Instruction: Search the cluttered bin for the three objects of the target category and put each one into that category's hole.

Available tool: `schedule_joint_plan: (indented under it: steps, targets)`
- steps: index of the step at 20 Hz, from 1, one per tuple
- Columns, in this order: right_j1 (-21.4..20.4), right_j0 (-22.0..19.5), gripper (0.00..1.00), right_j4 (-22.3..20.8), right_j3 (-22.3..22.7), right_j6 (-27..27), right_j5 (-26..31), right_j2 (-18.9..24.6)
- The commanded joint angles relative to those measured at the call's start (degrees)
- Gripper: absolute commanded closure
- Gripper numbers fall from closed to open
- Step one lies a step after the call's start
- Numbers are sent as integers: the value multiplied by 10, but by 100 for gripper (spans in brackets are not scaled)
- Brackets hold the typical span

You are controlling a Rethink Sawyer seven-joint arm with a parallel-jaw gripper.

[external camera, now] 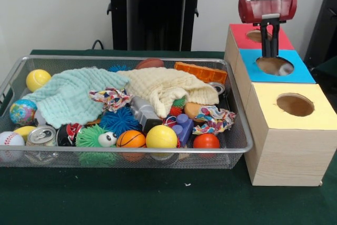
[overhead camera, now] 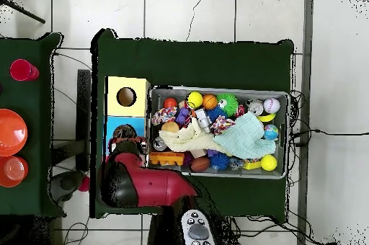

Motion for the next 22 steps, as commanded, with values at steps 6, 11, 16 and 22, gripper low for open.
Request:
schedule_joint_plan:
  steps: [6,11,16,22]
  targets:
    - [52,62,100,5,-97,41,83,-104]
    - [53,59,100,-4,-97,55,82,-101]
    - [45,63,100,-15,-103,42,126,-106]
    - [31,88,100,-47,-141,10,192,-153]
